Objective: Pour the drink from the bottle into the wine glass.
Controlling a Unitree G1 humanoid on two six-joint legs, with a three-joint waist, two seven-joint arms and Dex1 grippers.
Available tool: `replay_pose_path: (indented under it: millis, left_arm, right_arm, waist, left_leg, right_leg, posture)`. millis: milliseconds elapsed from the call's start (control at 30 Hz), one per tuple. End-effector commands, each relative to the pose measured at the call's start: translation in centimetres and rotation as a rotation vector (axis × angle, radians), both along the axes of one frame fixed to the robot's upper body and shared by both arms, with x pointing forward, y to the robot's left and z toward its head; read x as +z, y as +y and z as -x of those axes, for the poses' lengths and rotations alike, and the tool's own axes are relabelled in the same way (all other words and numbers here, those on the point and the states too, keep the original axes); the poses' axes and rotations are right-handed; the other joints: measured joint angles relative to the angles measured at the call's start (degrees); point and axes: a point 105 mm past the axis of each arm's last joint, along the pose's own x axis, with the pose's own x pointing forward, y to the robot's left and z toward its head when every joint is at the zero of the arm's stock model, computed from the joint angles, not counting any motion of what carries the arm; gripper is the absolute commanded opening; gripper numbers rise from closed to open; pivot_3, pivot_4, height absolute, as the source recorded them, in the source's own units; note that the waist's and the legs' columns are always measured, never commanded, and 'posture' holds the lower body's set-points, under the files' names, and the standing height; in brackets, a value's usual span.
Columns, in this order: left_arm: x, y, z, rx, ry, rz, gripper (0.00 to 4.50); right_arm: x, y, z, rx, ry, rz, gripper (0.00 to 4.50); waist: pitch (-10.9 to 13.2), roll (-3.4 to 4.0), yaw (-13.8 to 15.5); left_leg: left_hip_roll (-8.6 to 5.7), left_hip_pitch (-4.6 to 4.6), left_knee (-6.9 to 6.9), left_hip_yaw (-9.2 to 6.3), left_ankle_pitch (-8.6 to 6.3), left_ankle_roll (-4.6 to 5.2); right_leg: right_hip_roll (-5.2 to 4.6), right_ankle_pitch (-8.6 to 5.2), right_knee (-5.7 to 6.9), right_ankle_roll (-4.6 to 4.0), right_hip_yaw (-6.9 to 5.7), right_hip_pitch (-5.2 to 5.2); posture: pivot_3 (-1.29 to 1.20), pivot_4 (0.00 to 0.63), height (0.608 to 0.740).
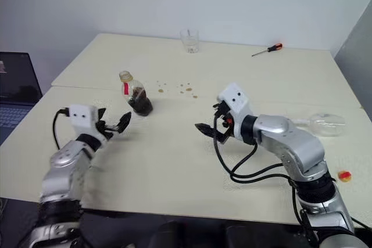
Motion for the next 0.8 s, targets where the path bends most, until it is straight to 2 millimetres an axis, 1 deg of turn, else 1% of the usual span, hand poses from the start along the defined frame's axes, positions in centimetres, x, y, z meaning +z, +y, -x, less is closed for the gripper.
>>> replay_pose_path:
  millis: [33, 100, 167, 200, 233, 300, 333, 367, 400, 433, 500, 533, 633, 733, 800]
  left_arm:
    - [2.5, -1.9, 3.5, -0.243, 0.009, 0.002, 4.48]
    - [2.9, -3.5, 5.4, -0.394, 0.077, 0.022, 4.48]
    - [3.6, -6.4, 6.6, -0.576, 0.124, 0.015, 4.48]
    - [3.9, -7.6, 6.6, -0.626, 0.121, -0.010, 4.48]
    - [4.1, -8.3, 6.5, -0.650, 0.117, -0.027, 4.48]
    - [4.7, -10.9, 6.2, -0.745, 0.108, -0.029, 4.48]
    - [4.9, -12.8, 6.2, -0.819, 0.111, -0.037, 4.48]
    - [4.9, -14.0, 6.2, -0.869, 0.114, -0.046, 4.48]
    - [4.7, -14.7, 6.2, -0.902, 0.120, -0.092, 4.48]
    - [4.4, -15.1, 5.7, -0.910, 0.113, -0.147, 4.48]
    - [4.6, -16.0, 4.2, -0.898, 0.075, -0.149, 4.48]
    - [4.5, -16.9, 4.0, -0.936, 0.068, -0.148, 4.48]
    - [4.2, -18.5, 3.6, -1.013, 0.047, -0.156, 4.48]
    - [4.2, -19.7, 2.8, -1.051, 0.020, -0.161, 4.48]
    - [4.3, -20.4, 2.4, -1.061, 0.002, -0.161, 4.48]
  right_arm:
    - [0.7, -4.1, -0.7, -0.149, 0.029, -0.084, 4.50]
    - [0.4, -6.0, -1.0, -0.226, 0.084, -0.144, 4.50]
    - [-0.3, -8.4, -1.5, -0.338, 0.139, -0.205, 4.50]
    - [-0.8, -9.6, -1.8, -0.399, 0.158, -0.223, 4.50]
    - [-1.1, -10.3, -1.9, -0.437, 0.169, -0.233, 4.50]
    - [-1.7, -12.1, -2.2, -0.551, 0.195, -0.283, 4.50]
    - [-2.0, -12.5, -1.8, -0.586, 0.212, -0.329, 4.50]
    - [-2.2, -12.7, -1.4, -0.607, 0.225, -0.360, 4.50]
    - [-2.1, -12.6, -0.9, -0.611, 0.232, -0.395, 4.50]
    - [-2.0, -12.4, -0.4, -0.614, 0.237, -0.436, 4.50]
    - [-2.1, -12.9, 0.1, -0.679, 0.227, -0.489, 4.50]
    - [-2.0, -13.9, 0.0, -0.762, 0.216, -0.557, 4.50]
    - [-1.8, -15.8, -0.3, -0.918, 0.208, -0.691, 4.50]
    - [-1.8, -17.1, -0.8, -1.013, 0.212, -0.773, 4.50]
    - [-2.3, -18.1, -1.2, -1.085, 0.241, -0.841, 4.50]
  waist:
    - [0.03, -0.04, 0.00]
    - [0.10, -0.15, 0.18]
    - [0.17, -0.13, 0.48]
    - [0.17, -0.12, 0.61]
    - [0.22, -0.04, 0.65]
    - [0.28, 0.07, 0.53]
    - [0.29, 0.07, 0.41]
    - [0.28, 0.07, 0.40]
    - [0.29, 0.08, 0.32]
    - [0.30, 0.12, 0.12]
    - [0.37, 0.25, -0.32]
    - [0.38, 0.27, -0.54]
    - [0.42, 0.33, -0.82]
    - [0.48, 0.43, -0.84]
    - [0.48, 0.43, -0.91]
  left_leg:
    - [0.01, -0.01, -0.02, 0.01, 0.00, 0.00]
    - [-0.01, -0.01, -0.04, -0.01, 0.00, 0.00]
    - [-0.01, -0.01, -0.03, -0.07, 0.01, 0.01]
    - [-0.04, -0.01, -0.03, -0.04, 0.05, 0.08]
    - [-0.05, 0.01, -0.02, -0.07, 0.08, 0.14]
    - [-0.08, 0.04, -0.04, 0.01, 0.20, 0.33]
    - [-0.10, 0.04, -0.03, 0.03, 0.27, 0.44]
    - [-0.12, 0.04, -0.02, 0.04, 0.29, 0.48]
    - [-0.13, 0.04, -0.02, 0.03, 0.31, 0.51]
    - [-0.13, 0.04, 0.00, 0.05, 0.32, 0.52]
    - [-0.15, 0.06, -0.04, 0.10, 0.32, 0.52]
    - [-0.16, 0.06, -0.04, 0.13, 0.32, 0.52]
    - [-0.17, 0.05, -0.08, 0.09, 0.32, 0.52]
    - [-0.19, 0.04, -0.13, 0.09, 0.32, 0.52]
    - [-0.20, 0.03, -0.12, 0.11, 0.32, 0.52]
  right_leg:
    - [-0.05, 0.00, -0.03, 0.00, 0.02, -0.01]
    - [-0.15, -0.02, -0.03, -0.03, 0.02, 0.00]
    - [-0.18, -0.05, -0.03, -0.08, -0.09, 0.03]
    - [-0.17, -0.11, -0.03, -0.10, -0.18, 0.04]
    - [-0.17, -0.12, -0.04, -0.08, -0.23, 0.08]
    - [-0.15, -0.09, -0.03, 0.01, -0.12, 0.08]
    - [-0.10, 0.03, -0.03, 0.14, -0.02, 0.07]
    - [-0.09, 0.08, -0.03, 0.18, 0.01, 0.06]
    - [-0.06, 0.12, -0.03, 0.22, 0.04, 0.07]
    - [-0.01, 0.15, -0.03, 0.26, 0.08, 0.05]
    - [0.10, 0.16, -0.04, 0.27, 0.15, 0.02]
    - [0.13, 0.16, -0.03, 0.27, 0.15, 0.00]
    - [0.27, 0.16, -0.04, 0.26, 0.16, -0.05]
    - [0.25, 0.14, -0.04, 0.23, 0.16, -0.06]
    - [0.25, 0.14, -0.05, 0.23, 0.19, -0.07]
  posture:
    - [0.00, 0.150, 0.740]
    - [0.00, 0.150, 0.740]
    - [0.00, 0.150, 0.740]
    - [0.00, 0.150, 0.740]
    - [0.00, 0.150, 0.740]
    - [0.00, 0.150, 0.740]
    - [0.00, 0.150, 0.740]
    - [0.00, 0.150, 0.740]
    - [0.00, 0.150, 0.740]
    - [0.00, 0.150, 0.740]
    - [0.00, 0.150, 0.740]
    - [0.00, 0.150, 0.740]
    - [0.00, 0.150, 0.740]
    - [0.00, 0.150, 0.740]
    - [0.00, 0.150, 0.740]
